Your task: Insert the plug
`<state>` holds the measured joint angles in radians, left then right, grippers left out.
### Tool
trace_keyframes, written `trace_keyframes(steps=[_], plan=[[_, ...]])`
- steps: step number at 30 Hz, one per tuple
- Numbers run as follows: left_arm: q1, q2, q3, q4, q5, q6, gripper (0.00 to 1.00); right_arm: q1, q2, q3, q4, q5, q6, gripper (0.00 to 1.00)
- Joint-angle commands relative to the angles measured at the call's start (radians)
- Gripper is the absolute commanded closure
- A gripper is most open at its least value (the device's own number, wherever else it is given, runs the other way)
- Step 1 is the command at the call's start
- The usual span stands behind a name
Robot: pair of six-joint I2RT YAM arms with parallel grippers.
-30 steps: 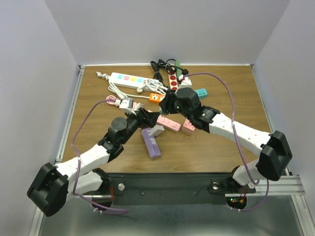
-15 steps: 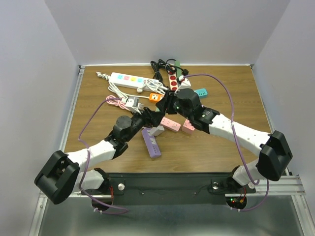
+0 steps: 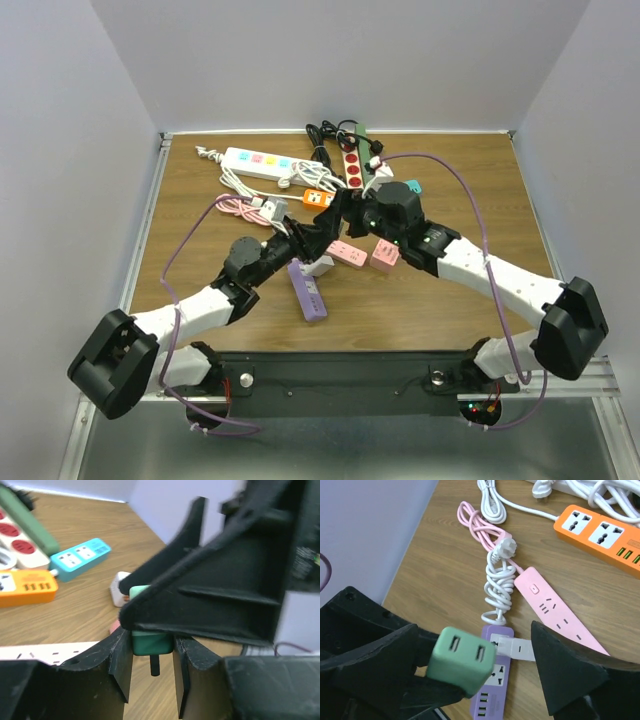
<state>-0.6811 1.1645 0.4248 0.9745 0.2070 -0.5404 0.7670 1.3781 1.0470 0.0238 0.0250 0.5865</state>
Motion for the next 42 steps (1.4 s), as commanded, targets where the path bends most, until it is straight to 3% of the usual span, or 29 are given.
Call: trace_keyframes(steps=[1,8,9,12,15,30,42], plan=[[0.026,-0.068,0.037,0.005,0.199,0.092,1.0,-0.098,-0.091,0.002,0.038,-0.183,-0.103,0.0],[0.055,-0.134,0.071,-0.092,0.466,0.118,1.0,-0.256,-0.208,0.022,0.031,-0.578,-0.292,0.0],[0.055,-0.14,0.08,-0.108,0.488,0.123,1.0,-0.271,-0.214,0.024,0.033,-0.729,-0.315,0.0],[0.055,-0.147,0.103,-0.149,0.568,0.12,1.0,-0.273,-0.211,0.028,0.031,-0.958,-0.369,0.01],[0.055,-0.14,0.124,-0.152,0.656,0.099,1.0,-0.275,-0.185,0.03,0.027,-1.086,-0.373,0.04],[0.055,-0.18,0.108,-0.16,0.647,0.072,1.0,-0.249,-0.194,-0.082,-0.004,-1.209,-0.378,0.21],[0.055,-0.167,0.088,-0.132,0.664,0.053,1.0,-0.18,-0.162,-0.05,-0.005,-1.169,-0.427,0.49]])
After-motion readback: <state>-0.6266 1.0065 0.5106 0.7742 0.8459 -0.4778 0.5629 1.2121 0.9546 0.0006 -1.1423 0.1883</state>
